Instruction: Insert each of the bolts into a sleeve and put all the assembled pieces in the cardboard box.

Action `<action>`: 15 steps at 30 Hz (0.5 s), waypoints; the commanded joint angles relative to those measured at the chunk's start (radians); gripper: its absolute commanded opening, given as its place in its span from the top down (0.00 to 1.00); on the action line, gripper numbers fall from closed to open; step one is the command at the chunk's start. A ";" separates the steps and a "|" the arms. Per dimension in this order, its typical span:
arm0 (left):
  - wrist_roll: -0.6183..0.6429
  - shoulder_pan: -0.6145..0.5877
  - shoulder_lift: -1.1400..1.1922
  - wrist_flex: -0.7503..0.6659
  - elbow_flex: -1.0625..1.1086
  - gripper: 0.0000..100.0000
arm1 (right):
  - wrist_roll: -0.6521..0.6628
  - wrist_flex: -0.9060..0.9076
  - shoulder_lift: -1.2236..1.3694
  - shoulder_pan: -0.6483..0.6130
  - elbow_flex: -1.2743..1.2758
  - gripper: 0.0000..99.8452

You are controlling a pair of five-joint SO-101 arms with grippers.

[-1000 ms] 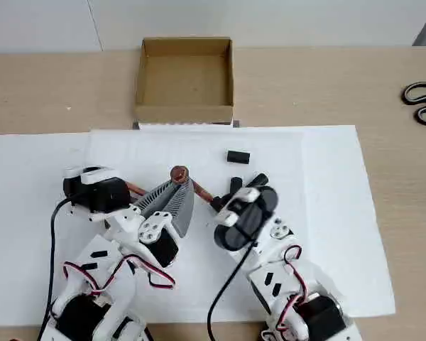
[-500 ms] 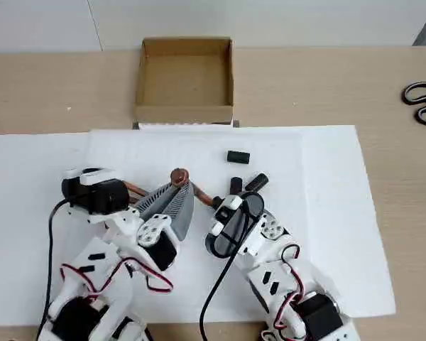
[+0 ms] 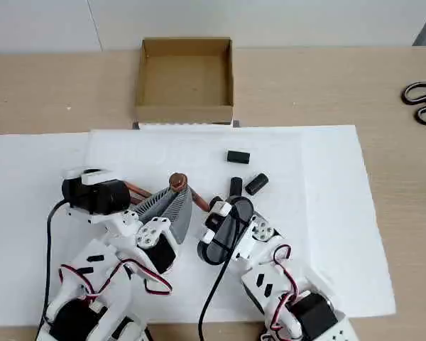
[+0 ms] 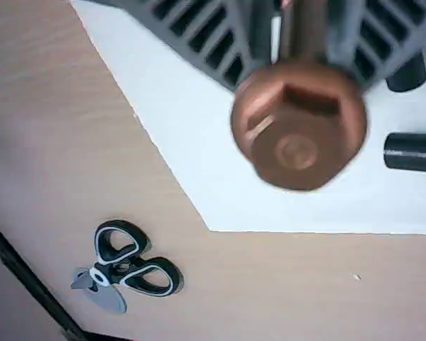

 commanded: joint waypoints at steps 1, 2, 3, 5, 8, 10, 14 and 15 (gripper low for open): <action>0.003 0.005 -0.009 -0.002 -0.050 0.99 | 0.002 -0.027 -0.007 -0.005 -0.009 1.00; 0.003 0.005 -0.009 -0.002 -0.050 0.99 | 0.002 -0.027 -0.007 -0.005 -0.009 1.00; 0.003 0.005 -0.009 -0.002 -0.050 0.99 | 0.002 -0.027 -0.007 -0.005 -0.011 1.00; 0.003 0.005 -0.009 -0.002 -0.050 0.99 | 0.002 -0.028 -0.007 -0.008 -0.014 1.00; 0.005 0.005 -0.009 -0.002 -0.045 0.99 | 0.003 -0.028 -0.007 -0.042 -0.017 1.00; 0.005 0.005 -0.009 -0.002 -0.044 0.99 | 0.003 -0.028 -0.007 -0.062 -0.017 1.00; 0.005 0.005 -0.009 0.000 -0.044 0.99 | 0.005 -0.061 -0.007 -0.059 -0.014 1.00; 0.005 0.005 -0.009 0.002 -0.044 0.99 | 0.006 -0.068 -0.007 -0.059 -0.014 1.00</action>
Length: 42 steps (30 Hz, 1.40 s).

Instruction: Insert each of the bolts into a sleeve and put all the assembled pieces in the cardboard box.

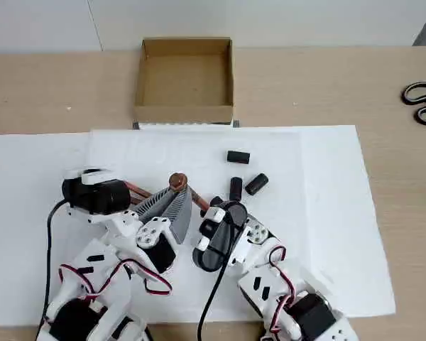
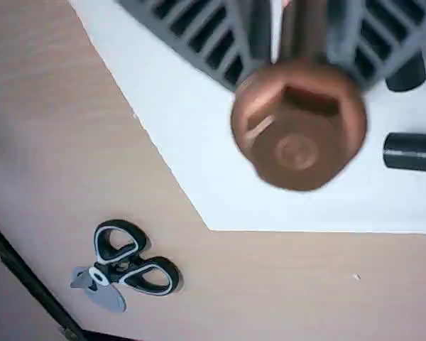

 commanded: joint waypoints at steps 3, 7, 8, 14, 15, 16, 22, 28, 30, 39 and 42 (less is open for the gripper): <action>0.005 0.005 -0.009 0.003 -0.045 0.99 | 0.006 -0.042 -0.005 0.002 -0.009 1.00; 0.005 0.005 -0.009 0.003 -0.048 0.99 | 0.005 -0.047 -0.005 0.030 -0.008 1.00; 0.005 0.005 -0.009 0.003 -0.048 0.99 | 0.005 -0.047 -0.005 0.028 -0.011 1.00; 0.006 0.020 -0.008 0.003 -0.042 0.99 | 0.008 -0.048 -0.007 0.027 -0.017 1.00; 0.014 0.035 -0.006 0.003 -0.042 0.99 | 0.008 -0.051 -0.007 0.027 -0.018 1.00; 0.025 0.046 -0.006 0.003 -0.042 0.99 | 0.008 -0.064 -0.007 0.027 -0.018 1.00; 0.046 0.064 -0.009 0.000 0.035 0.99 | 0.009 -0.107 -0.007 0.027 -0.018 1.00; 0.046 0.064 -0.009 0.000 0.093 0.99 | 0.009 -0.108 -0.007 0.027 -0.040 1.00; 0.046 0.064 -0.009 -0.002 0.119 0.99 | 0.009 -0.108 -0.007 0.027 -0.049 1.00; 0.041 0.069 -0.009 0.002 0.196 0.99 | 0.009 -0.108 -0.007 0.027 -0.064 1.00; 0.040 0.069 -0.009 0.002 0.196 0.95 | 0.009 -0.107 -0.007 0.027 -0.064 1.00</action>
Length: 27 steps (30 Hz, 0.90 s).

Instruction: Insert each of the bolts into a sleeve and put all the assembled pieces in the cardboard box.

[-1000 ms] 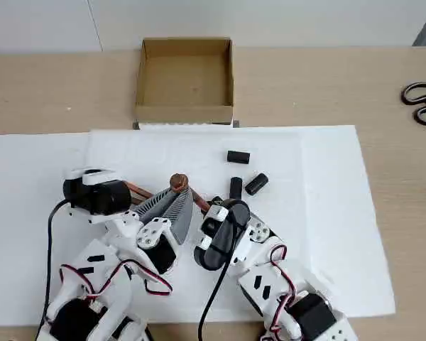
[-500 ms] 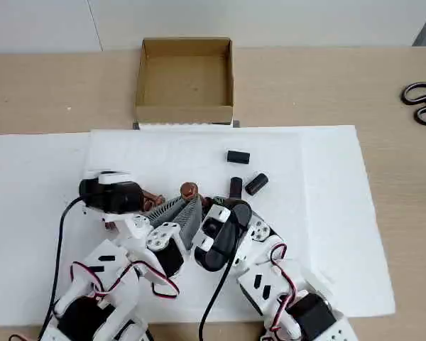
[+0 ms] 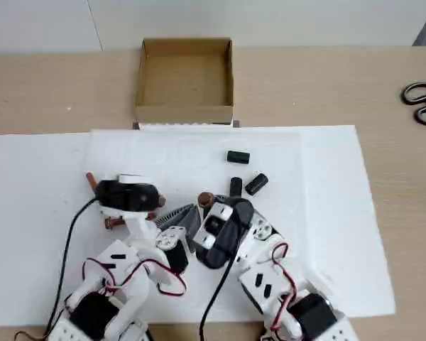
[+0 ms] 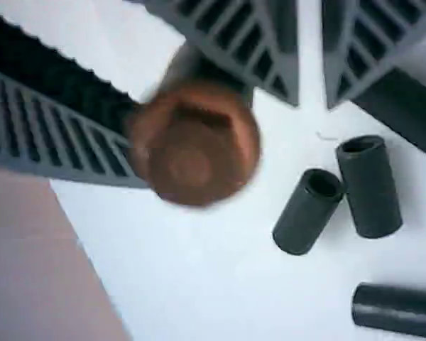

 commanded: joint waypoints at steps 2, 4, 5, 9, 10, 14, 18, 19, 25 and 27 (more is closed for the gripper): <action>-0.005 0.005 -0.006 0.000 -0.005 0.89 | 0.009 -0.024 -0.010 0.005 -0.057 1.00; -0.006 0.005 -0.006 0.000 -0.005 0.83 | 0.009 -0.024 -0.010 0.005 -0.057 1.00; -0.012 0.005 -0.006 0.000 -0.005 0.81 | 0.009 -0.024 -0.010 0.005 -0.057 1.00; -0.071 0.005 -0.006 0.018 -0.007 0.76 | 0.009 -0.024 -0.010 0.010 -0.057 1.00; -0.091 0.000 -0.006 0.029 -0.007 0.76 | 0.009 -0.024 -0.010 0.010 -0.057 1.00; -0.163 -0.009 -0.008 0.074 -0.012 0.76 | 0.006 -0.024 -0.010 0.012 -0.055 1.00; -0.224 -0.095 -0.008 0.078 -0.012 0.76 | 0.006 -0.022 -0.010 0.013 -0.054 1.00; -0.242 -0.118 -0.008 0.078 -0.012 0.76 | 0.005 -0.022 -0.010 0.013 -0.052 1.00; -0.305 -0.198 -0.008 0.078 -0.012 0.86 | 0.003 -0.022 -0.010 0.096 -0.051 1.00; -0.305 -0.198 -0.008 0.078 -0.015 0.87 | 0.003 -0.022 -0.010 0.137 -0.051 1.00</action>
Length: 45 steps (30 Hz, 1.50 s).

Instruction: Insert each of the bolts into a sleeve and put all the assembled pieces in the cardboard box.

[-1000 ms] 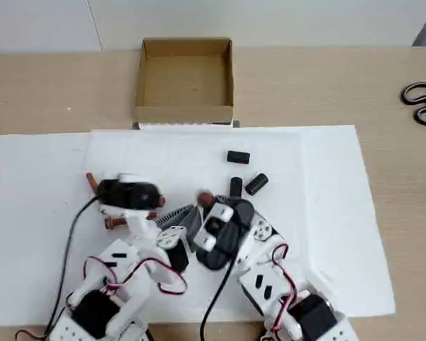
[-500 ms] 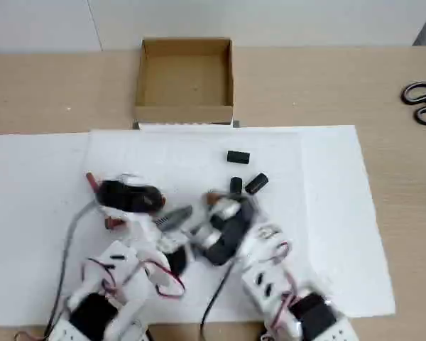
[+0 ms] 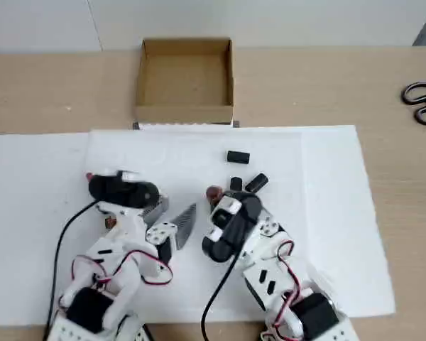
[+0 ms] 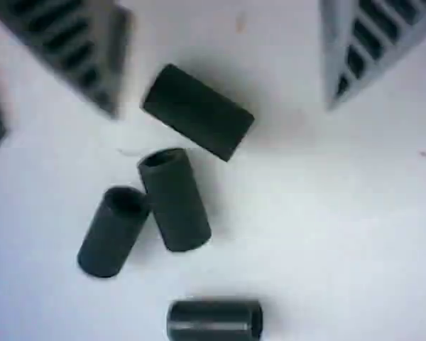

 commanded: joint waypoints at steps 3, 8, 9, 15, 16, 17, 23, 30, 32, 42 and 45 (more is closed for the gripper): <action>-0.006 -0.018 -0.009 0.005 -0.048 0.87 | 0.002 -0.022 -0.005 0.114 -0.040 1.00; -0.006 -0.018 -0.009 0.005 -0.065 0.88 | -0.037 -0.022 -0.005 0.174 -0.012 1.00; -0.006 -0.018 -0.009 0.005 -0.064 0.89 | -0.057 -0.022 -0.005 0.180 -0.012 1.00; -0.006 -0.110 -0.009 0.003 -0.062 0.99 | -0.138 -0.021 -0.001 0.185 -0.012 1.00; -0.006 -0.160 -0.008 0.003 -0.053 1.00 | -0.157 -0.028 0.001 0.185 -0.015 1.00; -0.006 -0.212 -0.008 -0.002 -0.033 1.00 | -0.170 -0.038 0.001 0.185 -0.020 1.00; -0.068 -0.430 -0.008 -0.100 0.143 1.00 | -0.184 -0.127 0.030 0.217 -0.081 1.00; -0.114 -0.471 -0.009 -0.261 0.263 0.99 | -0.189 -0.200 0.352 0.266 -0.328 1.00; -0.114 -0.471 -0.009 -0.279 0.271 0.99 | -0.189 -0.239 0.479 0.266 -0.417 1.00; -0.114 -0.471 -0.009 -0.284 0.271 0.99 | -0.190 -0.369 1.139 0.263 -0.898 1.00; -0.112 -0.471 -0.009 -0.284 0.271 0.99 | -0.190 -0.387 1.307 0.260 -1.040 1.00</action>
